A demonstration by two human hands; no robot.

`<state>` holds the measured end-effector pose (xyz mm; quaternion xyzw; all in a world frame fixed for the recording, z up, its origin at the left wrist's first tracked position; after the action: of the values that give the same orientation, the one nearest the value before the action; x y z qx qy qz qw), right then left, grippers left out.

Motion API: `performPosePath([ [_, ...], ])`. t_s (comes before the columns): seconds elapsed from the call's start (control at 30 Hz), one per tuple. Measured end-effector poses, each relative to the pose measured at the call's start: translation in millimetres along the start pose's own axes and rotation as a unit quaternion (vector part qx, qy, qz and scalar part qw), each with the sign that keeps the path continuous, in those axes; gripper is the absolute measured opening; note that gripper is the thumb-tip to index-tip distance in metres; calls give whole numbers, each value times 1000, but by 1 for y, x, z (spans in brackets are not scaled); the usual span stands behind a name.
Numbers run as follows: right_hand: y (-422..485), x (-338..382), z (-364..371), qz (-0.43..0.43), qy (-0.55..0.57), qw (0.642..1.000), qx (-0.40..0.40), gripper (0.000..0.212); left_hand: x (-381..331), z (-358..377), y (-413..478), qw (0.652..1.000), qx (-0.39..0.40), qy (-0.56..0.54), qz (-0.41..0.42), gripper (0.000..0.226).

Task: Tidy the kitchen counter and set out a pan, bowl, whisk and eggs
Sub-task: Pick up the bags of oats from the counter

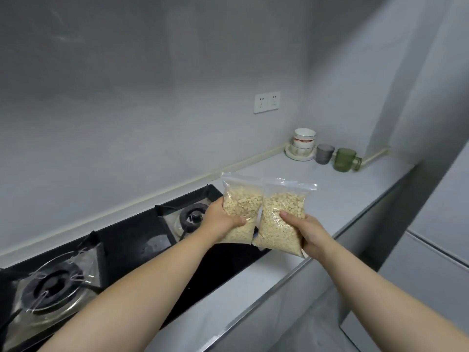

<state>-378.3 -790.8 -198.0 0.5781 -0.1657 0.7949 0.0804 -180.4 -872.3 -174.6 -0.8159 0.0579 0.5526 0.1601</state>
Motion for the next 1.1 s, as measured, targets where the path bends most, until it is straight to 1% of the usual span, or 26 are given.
performPosePath([
  [0.13, 50, 13, -28, 6, -23, 999, -35, 33, -19, 29, 58, 999, 31, -24, -5, 44],
  [0.3, 105, 37, -59, 3, -71, 996, -53, 36, -48, 59, 120, 996, 79, -28, 2, 39],
  [0.4, 131, 46, -75, -5, -75, 995, -64, 32, -62, 78, 151, 996, 88, -31, 8, 42],
  [0.53, 165, 54, -97, -8, -84, 994, -74, 30, -70, 103, 187, 994, 96, -47, -8, 38],
  [0.63, 201, 56, -116, 2, -96, 993, -72, 26, -72, 125, 219, 994, 90, -52, -23, 43],
  [0.77, 248, 56, -135, 15, -145, 988, -58, 26, -72, 149, 252, 997, 64, -30, -35, 37],
  [0.9, 294, 56, -155, 18, -220, 974, -49, 13, -76, 172, 282, 998, 33, -3, -44, 42],
  [1.0, 327, 50, -170, 19, -264, 963, -49, 15, -69, 188, 313, 998, 10, 16, -68, 36],
  [1.1, 352, 43, -178, -2, -312, 947, -71, 18, -62, 202, 332, 995, -21, 22, -91, 34],
])
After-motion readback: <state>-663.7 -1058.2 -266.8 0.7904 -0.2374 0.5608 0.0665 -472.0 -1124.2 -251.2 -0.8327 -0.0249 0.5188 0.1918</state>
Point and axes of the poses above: each hand's wrist, its own y-axis towards the middle knuckle, its own z-axis out of the palm, x = y × z, the point moved 1 cm from there along y, towards the middle knuckle, and after that the axes turned 8 degrees about -z, right-handed, at the moved point
